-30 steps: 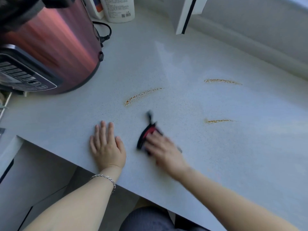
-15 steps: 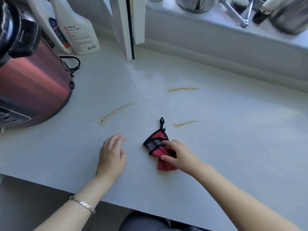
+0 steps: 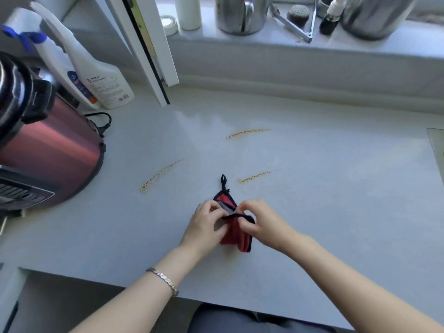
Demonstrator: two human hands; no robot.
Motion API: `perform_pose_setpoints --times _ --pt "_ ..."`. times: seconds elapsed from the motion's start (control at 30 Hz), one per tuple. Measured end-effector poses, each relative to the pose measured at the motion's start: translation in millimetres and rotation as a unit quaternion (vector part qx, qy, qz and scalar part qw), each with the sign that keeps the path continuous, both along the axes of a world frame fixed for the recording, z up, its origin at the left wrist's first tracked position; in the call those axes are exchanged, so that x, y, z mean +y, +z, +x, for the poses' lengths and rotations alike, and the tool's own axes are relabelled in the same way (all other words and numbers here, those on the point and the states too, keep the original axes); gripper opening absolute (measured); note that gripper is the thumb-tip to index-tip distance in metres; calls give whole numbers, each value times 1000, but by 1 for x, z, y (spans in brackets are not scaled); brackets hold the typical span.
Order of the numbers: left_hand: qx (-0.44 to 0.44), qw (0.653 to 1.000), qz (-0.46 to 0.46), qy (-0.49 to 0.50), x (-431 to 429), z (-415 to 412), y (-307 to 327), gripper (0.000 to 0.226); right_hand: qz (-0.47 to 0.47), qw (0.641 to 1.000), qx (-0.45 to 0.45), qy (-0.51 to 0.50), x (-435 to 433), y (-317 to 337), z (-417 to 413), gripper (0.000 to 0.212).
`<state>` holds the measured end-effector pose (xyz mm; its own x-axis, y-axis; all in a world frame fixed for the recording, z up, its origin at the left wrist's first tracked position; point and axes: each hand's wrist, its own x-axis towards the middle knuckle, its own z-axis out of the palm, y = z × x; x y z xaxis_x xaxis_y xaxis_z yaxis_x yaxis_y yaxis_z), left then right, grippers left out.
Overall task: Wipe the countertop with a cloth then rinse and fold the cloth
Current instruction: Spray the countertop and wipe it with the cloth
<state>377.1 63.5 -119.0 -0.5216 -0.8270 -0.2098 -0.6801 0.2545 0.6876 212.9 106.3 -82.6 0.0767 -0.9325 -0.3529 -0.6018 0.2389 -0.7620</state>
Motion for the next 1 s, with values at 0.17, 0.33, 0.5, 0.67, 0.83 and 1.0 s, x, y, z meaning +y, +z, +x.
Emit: perform_pose_setpoints --times 0.17,0.33,0.5,0.67,0.83,1.0 --pt "100 994 -32 -31 -17 -16 50 13 -82 991 -38 -94 -1 62 -53 31" --pt "44 992 108 -44 -34 -17 89 29 -62 991 -41 -111 8 98 -105 19" --pt "105 949 275 -114 -39 -24 118 34 98 986 -115 -63 25 119 -132 13" --pt "64 962 249 -89 -55 -52 83 28 122 987 -75 -79 13 82 -149 13" --pt "-55 997 50 -37 -57 -76 50 15 -20 981 101 -162 9 32 -150 14" --pt "-71 971 -122 -193 -18 -42 19 4 -34 979 194 -58 73 -11 -126 17"
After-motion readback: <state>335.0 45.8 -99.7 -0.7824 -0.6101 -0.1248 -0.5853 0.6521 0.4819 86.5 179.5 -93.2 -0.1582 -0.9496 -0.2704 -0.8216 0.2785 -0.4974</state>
